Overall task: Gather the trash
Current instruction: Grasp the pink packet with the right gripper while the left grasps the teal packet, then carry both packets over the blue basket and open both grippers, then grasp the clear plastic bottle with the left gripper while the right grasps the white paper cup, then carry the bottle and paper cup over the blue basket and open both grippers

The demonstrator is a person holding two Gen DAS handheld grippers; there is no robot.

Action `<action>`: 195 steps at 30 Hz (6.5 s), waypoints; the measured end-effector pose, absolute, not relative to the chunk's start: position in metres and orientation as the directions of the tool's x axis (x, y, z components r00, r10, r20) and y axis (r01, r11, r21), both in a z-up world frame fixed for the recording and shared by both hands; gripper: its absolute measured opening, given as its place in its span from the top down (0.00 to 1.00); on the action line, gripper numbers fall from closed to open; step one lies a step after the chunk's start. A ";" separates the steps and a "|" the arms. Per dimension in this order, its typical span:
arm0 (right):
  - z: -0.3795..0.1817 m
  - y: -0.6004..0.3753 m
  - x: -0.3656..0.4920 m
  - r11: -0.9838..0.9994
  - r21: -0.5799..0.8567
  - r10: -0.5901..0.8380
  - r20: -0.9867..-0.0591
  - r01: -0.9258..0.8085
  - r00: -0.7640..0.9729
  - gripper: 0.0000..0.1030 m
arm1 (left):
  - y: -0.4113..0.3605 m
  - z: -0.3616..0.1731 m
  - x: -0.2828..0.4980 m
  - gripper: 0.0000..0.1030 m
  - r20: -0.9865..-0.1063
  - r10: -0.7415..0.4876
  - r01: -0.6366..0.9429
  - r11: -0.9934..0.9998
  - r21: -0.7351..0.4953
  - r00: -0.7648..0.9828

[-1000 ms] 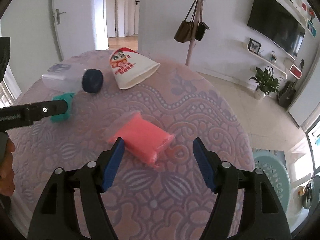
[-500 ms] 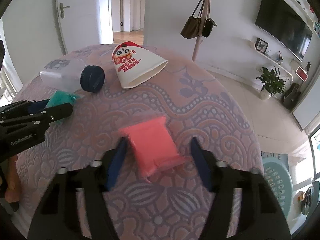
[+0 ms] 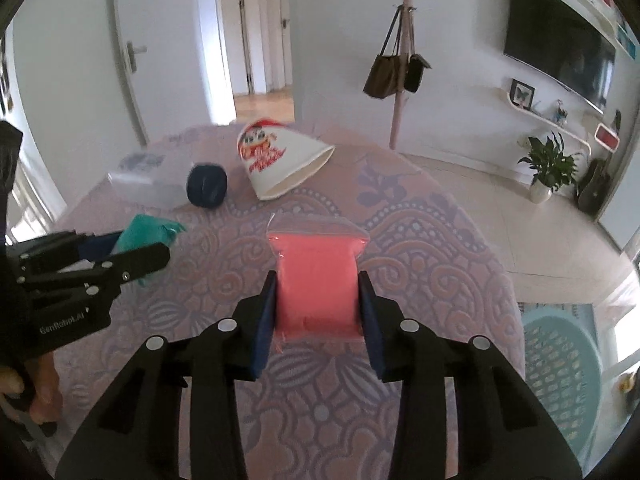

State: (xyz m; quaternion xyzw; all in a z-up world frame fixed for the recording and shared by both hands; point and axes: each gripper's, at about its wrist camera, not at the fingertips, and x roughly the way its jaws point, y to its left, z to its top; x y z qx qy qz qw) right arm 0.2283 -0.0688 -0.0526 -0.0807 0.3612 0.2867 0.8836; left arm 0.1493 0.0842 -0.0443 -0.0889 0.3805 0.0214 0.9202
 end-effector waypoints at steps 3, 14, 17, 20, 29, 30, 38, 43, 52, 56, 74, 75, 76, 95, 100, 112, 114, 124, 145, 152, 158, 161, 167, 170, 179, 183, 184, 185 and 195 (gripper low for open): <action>-0.039 -0.089 0.221 0.838 0.084 0.460 -0.642 -0.540 0.613 0.66 | 0.069 -0.027 0.141 0.62 -0.668 -0.053 -0.061 0.988 -0.145 0.742; 0.015 -0.190 0.190 0.966 0.009 0.223 -0.542 -0.259 0.811 0.66 | -0.018 0.021 0.147 0.62 -0.584 -0.176 0.121 0.984 -0.133 0.793; 0.021 -0.226 0.188 0.984 0.037 0.169 -0.538 -0.177 0.826 0.66 | -0.045 0.024 0.151 0.62 -0.578 -0.213 0.174 0.977 -0.122 0.788; 0.021 -0.255 0.187 0.994 0.038 0.110 -0.549 -0.107 0.828 0.66 | -0.077 0.024 0.154 0.62 -0.577 -0.246 0.231 0.968 -0.101 0.779; -0.009 -0.316 0.196 0.998 0.044 -0.014 -0.633 0.054 0.774 0.66 | -0.143 0.003 0.176 0.62 -0.623 -0.327 0.357 0.931 -0.081 0.711; -0.015 -0.321 0.198 0.996 0.050 -0.018 -0.649 0.067 0.761 0.66 | -0.147 0.000 0.179 0.62 -0.630 -0.331 0.364 0.928 -0.082 0.703; -0.052 -0.350 0.208 0.987 0.090 -0.025 -0.735 0.134 0.677 0.66 | -0.179 -0.022 0.197 0.61 -0.680 -0.366 0.421 0.902 -0.091 0.636; -0.065 -0.358 0.210 0.982 0.110 -0.018 -0.754 0.154 0.656 0.65 | -0.182 -0.035 0.209 0.51 -0.702 -0.377 0.423 0.898 -0.118 0.605; -0.065 -0.356 0.210 0.975 0.161 0.023 -0.754 0.152 0.656 0.51 | -0.164 -0.037 0.205 0.26 -0.699 -0.394 0.391 0.904 -0.176 0.597; -0.060 -0.347 0.206 0.978 0.159 0.031 -0.749 0.135 0.662 0.51 | -0.151 -0.037 0.201 0.26 -0.694 -0.396 0.374 0.907 -0.192 0.602; 0.005 -0.205 0.197 0.979 0.105 0.199 -0.638 -0.172 0.744 0.46 | -0.027 -0.008 0.165 0.26 -0.623 -0.311 0.219 0.950 -0.222 0.718; 0.007 -0.192 0.198 0.976 0.099 0.211 -0.634 -0.193 0.744 0.45 | -0.019 -0.007 0.163 0.26 -0.621 -0.299 0.206 0.954 -0.219 0.725; 0.009 -0.182 0.199 0.973 0.098 0.223 -0.632 -0.208 0.743 0.44 | -0.006 -0.005 0.162 0.26 -0.618 -0.281 0.185 0.959 -0.215 0.735; 0.016 -0.036 0.254 0.914 0.121 0.373 -0.624 -0.387 0.687 0.43 | 0.210 0.007 0.206 0.21 -0.636 -0.113 -0.056 0.969 -0.239 0.763; 0.006 -0.010 0.270 0.893 0.127 0.403 -0.651 -0.431 0.644 0.60 | 0.239 -0.017 0.239 0.29 -0.683 -0.199 -0.043 0.947 -0.319 0.703; -0.025 0.011 0.314 0.885 0.188 0.424 -0.703 -0.425 0.571 0.60 | 0.208 -0.037 0.214 0.38 -0.788 -0.311 0.133 0.949 -0.286 0.532; -0.029 0.016 0.321 0.887 0.203 0.426 -0.709 -0.416 0.562 0.52 | 0.198 -0.038 0.209 0.30 -0.804 -0.296 0.148 0.955 -0.257 0.516; -0.040 0.042 0.347 0.891 0.301 0.444 -0.738 -0.340 0.509 0.26 | 0.167 -0.058 0.236 0.24 -0.844 -0.130 -0.060 0.980 -0.188 0.520; -0.066 0.077 0.353 0.962 0.156 0.264 -0.750 -0.226 0.606 0.16 | 0.163 -0.068 0.186 0.48 -0.739 0.014 -0.185 0.971 -0.150 0.674; -0.076 0.050 0.363 0.937 0.305 0.346 -0.755 -0.168 0.558 0.15 | 0.173 -0.067 0.183 0.48 -0.735 -0.009 -0.182 0.967 -0.180 0.678; -0.076 0.042 0.363 0.928 0.331 0.369 -0.745 -0.172 0.556 0.20 | 0.181 -0.068 0.179 0.47 -0.731 -0.027 -0.176 0.964 -0.200 0.682; -0.076 0.035 0.361 0.922 0.353 0.378 -0.738 -0.158 0.559 0.34 | 0.182 -0.069 0.179 0.47 -0.730 -0.031 -0.174 0.963 -0.204 0.683; -0.079 0.017 0.358 0.913 0.383 0.394 -0.735 -0.142 0.551 0.65 | 0.181 -0.069 0.178 0.47 -0.730 -0.031 -0.175 0.963 -0.204 0.683; -0.079 0.009 0.357 0.906 0.404 0.404 -0.735 -0.127 0.545 0.69 | 0.183 -0.069 0.179 0.47 -0.730 -0.036 -0.172 0.963 -0.209 0.683; -0.052 -0.026 0.327 0.884 0.450 0.439 -0.700 -0.129 0.564 0.70 | 0.179 -0.058 0.175 0.48 -0.693 -0.117 -0.104 0.958 -0.268 0.712; -0.024 -0.065 0.300 0.892 0.433 0.414 -0.664 -0.132 0.623 0.70 | 0.153 -0.030 0.167 0.48 -0.645 -0.182 -0.026 0.954 -0.299 0.742; -0.018 -0.075 0.294 0.896 0.425 0.402 -0.653 -0.128 0.642 0.70 | 0.147 -0.025 0.167 0.48 -0.638 -0.201 -0.008 0.951 -0.309 0.744; -0.013 -0.086 0.288 0.901 0.416 0.387 -0.643 -0.123 0.661 0.70 | 0.137 -0.017 0.166 0.48 -0.628 -0.226 0.018 0.947 -0.320 0.745; 0.014 -0.226 0.237 0.925 0.381 0.237 -0.613 0.019 0.754 0.70 | 0.015 0.021 0.186 0.48 -0.611 -0.350 0.200 0.932 -0.302 0.710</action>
